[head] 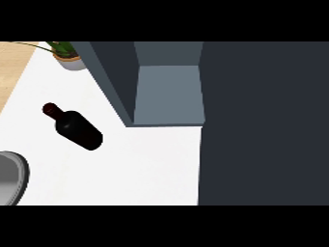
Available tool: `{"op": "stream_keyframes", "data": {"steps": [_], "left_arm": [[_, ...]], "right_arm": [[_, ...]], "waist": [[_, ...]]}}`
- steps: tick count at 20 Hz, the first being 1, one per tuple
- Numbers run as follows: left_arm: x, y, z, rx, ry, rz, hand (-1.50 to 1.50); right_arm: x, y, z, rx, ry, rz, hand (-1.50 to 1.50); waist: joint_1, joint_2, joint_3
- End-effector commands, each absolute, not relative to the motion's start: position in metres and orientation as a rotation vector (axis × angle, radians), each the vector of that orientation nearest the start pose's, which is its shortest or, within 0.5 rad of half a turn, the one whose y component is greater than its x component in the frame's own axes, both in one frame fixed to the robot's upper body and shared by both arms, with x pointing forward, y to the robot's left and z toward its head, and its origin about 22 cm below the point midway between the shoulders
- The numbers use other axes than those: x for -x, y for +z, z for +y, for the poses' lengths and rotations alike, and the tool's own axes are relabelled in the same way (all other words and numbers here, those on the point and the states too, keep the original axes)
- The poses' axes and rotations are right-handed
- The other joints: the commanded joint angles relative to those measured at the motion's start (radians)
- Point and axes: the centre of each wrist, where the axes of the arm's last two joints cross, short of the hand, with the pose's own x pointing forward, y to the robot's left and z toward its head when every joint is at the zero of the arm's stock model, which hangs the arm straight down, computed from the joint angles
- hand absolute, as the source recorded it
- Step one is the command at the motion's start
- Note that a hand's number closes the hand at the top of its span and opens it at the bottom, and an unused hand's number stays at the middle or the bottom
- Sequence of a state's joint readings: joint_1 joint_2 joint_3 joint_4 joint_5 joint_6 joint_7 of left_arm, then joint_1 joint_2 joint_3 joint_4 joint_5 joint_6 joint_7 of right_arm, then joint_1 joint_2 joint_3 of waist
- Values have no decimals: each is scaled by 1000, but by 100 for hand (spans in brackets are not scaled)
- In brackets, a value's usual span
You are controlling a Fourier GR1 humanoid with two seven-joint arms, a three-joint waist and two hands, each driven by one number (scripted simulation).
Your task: Pick up the wine, place it into the cabinet and close the cabinet
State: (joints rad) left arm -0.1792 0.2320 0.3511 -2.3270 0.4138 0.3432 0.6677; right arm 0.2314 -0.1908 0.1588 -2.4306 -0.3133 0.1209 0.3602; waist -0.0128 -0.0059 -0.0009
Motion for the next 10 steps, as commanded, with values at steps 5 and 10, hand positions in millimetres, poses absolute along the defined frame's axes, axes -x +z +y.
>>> {"op": "stream_keyframes", "data": {"steps": [5, 10], "left_arm": [[-191, 189, 314, 42, 448, -1790, -150], [-222, 157, 303, -23, 409, -1756, -150]], "right_arm": [[-97, 184, -237, -445, 221, -1867, -150], [-103, 182, -236, -457, 235, -1876, -150]], "waist": [[-3, 2, 0], [-15, 6, 1]]}}
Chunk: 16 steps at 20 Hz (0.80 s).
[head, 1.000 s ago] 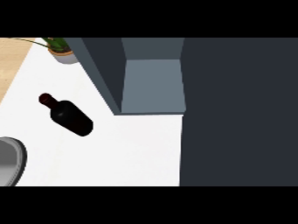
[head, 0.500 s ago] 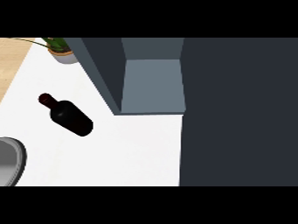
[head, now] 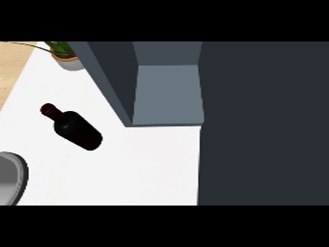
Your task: Pick up the wine, place it into the cabinet and close the cabinet
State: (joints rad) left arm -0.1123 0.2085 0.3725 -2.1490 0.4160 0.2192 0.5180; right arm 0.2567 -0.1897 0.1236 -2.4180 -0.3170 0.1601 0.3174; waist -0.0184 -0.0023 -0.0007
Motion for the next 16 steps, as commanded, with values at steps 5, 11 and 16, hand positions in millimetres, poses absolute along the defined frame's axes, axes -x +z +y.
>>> {"op": "stream_keyframes", "data": {"steps": [5, 11, 16], "left_arm": [[-227, 111, 316, 18, 394, -1726, -150], [-250, 86, 329, -80, 419, -1696, -150], [-254, 43, 334, -211, 441, -1700, -150]], "right_arm": [[-94, 176, -235, -448, 226, -1883, -150], [-110, 178, -246, -470, 230, -1876, -150], [-108, 173, -242, -457, 239, -1889, -150]], "waist": [[-8, 0, 0], [2, 3, 0], [1, 3, 0]]}}
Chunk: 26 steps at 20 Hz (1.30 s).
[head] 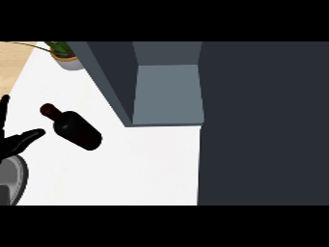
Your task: Pick up the wine, place it into the cabinet and close the cabinet
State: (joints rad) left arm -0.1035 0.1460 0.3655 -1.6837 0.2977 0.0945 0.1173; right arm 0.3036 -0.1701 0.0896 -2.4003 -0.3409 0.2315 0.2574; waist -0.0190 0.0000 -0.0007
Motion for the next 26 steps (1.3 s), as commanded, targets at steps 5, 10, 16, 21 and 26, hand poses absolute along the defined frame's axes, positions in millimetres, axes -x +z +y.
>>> {"op": "stream_keyframes", "data": {"steps": [5, 10, 16, 21, 26], "left_arm": [[-254, 5, 348, -193, 445, -1648, -150], [-256, -26, 350, -155, 450, -1607, -150], [-250, -58, 366, -59, 444, -1604, -150], [-265, -84, 339, 47, 442, -1569, -150], [-253, -114, 327, 125, 486, -1552, -150]], "right_arm": [[-101, 173, -243, -441, 235, -1878, -150], [-99, 170, -243, -444, 241, -1871, -150], [-105, 161, -249, -456, 224, -1872, -150], [-101, 161, -251, -427, 249, -1887, -150], [-108, 155, -251, -451, 251, -1866, -150]], "waist": [[3, -1, 0], [-1, -1, 0], [1, 0, 0], [-4, 0, 0], [0, 1, 0]]}}
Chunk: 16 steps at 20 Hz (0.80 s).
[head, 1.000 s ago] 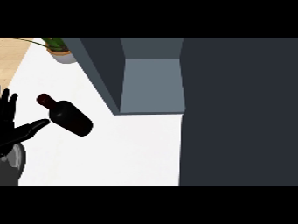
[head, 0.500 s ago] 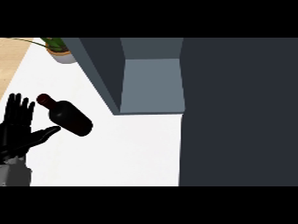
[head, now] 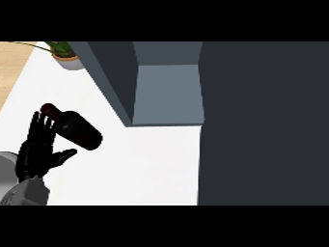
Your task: Pick up the wine, place it into the cabinet and close the cabinet
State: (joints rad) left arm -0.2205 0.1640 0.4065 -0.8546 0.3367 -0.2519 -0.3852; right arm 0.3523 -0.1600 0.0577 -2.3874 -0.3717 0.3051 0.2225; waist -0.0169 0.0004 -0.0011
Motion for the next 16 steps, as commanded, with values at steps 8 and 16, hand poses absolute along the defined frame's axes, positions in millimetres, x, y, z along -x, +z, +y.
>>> {"op": "stream_keyframes", "data": {"steps": [8, 16], "left_arm": [[-271, -121, 328, 149, 514, -1537, -150], [-270, -137, 317, 187, 592, -1572, -150]], "right_arm": [[-102, 155, -247, -438, 233, -1915, -150], [-106, 168, -245, -453, 257, -1887, -150]], "waist": [[-8, 1, 0], [-8, 4, -1]]}}
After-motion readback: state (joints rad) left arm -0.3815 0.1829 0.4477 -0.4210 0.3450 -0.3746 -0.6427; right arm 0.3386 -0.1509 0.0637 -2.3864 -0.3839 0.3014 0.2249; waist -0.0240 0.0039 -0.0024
